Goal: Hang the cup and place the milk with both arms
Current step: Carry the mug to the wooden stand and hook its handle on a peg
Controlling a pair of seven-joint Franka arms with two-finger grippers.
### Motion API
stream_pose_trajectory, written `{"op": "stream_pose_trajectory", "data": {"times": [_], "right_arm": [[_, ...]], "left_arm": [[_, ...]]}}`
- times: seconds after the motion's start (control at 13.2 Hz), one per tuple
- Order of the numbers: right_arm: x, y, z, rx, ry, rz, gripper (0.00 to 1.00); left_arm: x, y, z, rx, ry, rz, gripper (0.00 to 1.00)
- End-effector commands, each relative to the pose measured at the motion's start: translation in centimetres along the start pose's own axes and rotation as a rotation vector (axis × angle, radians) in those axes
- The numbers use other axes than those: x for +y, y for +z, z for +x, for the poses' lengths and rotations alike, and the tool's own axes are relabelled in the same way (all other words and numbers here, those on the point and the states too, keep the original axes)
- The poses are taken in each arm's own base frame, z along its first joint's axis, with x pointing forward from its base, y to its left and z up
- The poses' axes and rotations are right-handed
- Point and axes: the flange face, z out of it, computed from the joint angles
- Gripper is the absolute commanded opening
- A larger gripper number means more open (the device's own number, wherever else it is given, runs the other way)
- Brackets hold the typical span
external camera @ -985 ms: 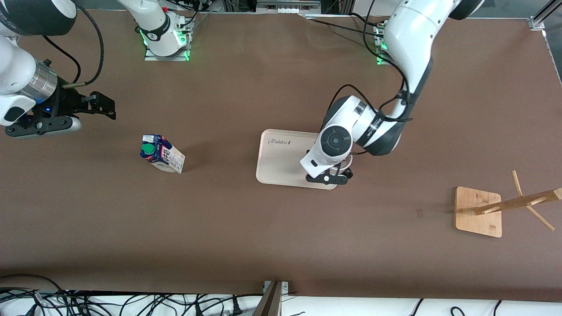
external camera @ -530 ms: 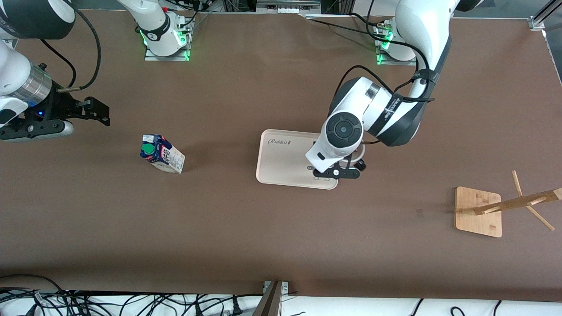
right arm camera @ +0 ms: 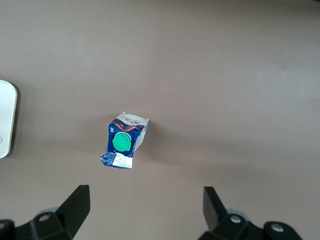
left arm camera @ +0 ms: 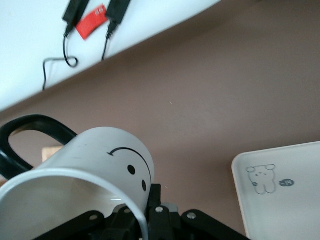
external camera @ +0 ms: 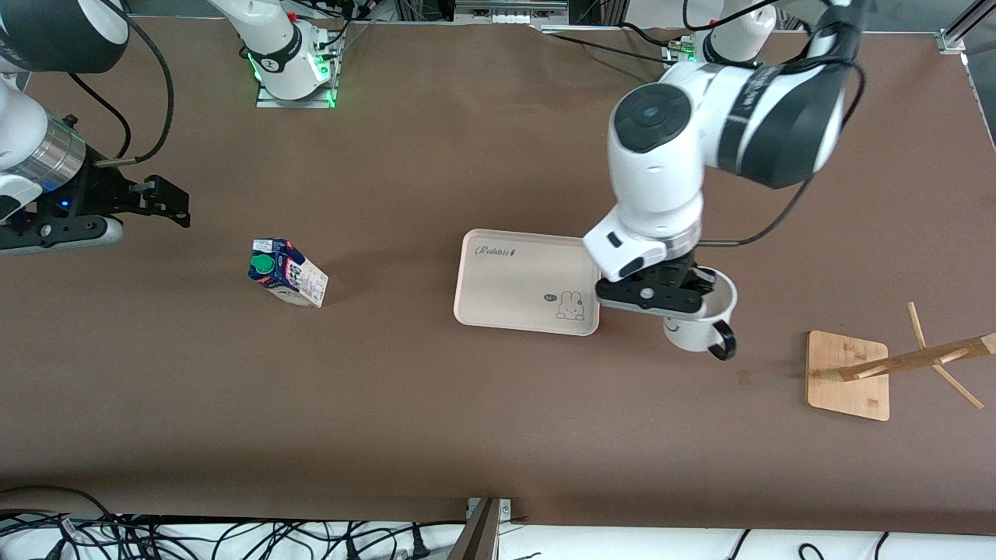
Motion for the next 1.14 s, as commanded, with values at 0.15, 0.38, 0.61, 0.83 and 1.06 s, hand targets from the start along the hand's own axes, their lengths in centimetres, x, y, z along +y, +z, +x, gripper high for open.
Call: {"op": "stream_pose_trajectory", "data": {"times": [0.15, 0.38, 0.61, 0.83, 1.06], "right_arm": [[0.6, -0.3, 0.1, 0.014, 0.011, -0.016, 1.00], [1.6, -0.2, 0.1, 0.014, 0.030, -0.012, 1.00], [1.6, 0.0, 0.3, 0.015, 0.031, -0.010, 1.00], [1.5, 0.0, 0.3, 0.015, 0.031, -0.009, 1.00], [1.5, 0.0, 0.3, 0.016, 0.031, -0.007, 1.00]], "left_arm": [[-8.0, 2.9, -4.6, 0.112, -0.006, -0.061, 0.00], [-10.4, 5.1, -7.7, 0.154, -0.049, -0.084, 0.00], [-13.2, 6.0, -8.9, 0.134, -0.047, -0.115, 0.00], [-17.9, 7.4, -9.9, 0.127, -0.027, -0.196, 0.00], [-21.8, 8.6, -10.9, 0.132, -0.023, -0.251, 0.00]]}}
